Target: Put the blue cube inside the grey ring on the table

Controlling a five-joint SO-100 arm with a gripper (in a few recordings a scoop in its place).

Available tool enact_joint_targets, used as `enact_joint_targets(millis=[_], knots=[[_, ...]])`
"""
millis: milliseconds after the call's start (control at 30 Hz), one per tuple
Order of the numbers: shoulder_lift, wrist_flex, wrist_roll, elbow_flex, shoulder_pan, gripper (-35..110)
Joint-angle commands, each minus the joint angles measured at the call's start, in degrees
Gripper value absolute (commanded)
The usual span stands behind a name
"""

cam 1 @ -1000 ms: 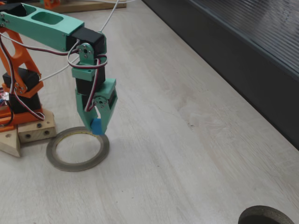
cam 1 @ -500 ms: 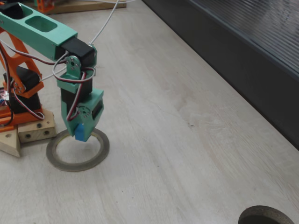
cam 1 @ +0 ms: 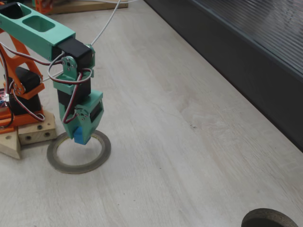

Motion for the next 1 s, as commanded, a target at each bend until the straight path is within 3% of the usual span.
enact_joint_targets(millis=[0, 967], knots=[[2.6, 1.1, 0.9, 2.5, 1.2, 19], [1.9, 0.4, 0.9, 4.0, 3.3, 19]])
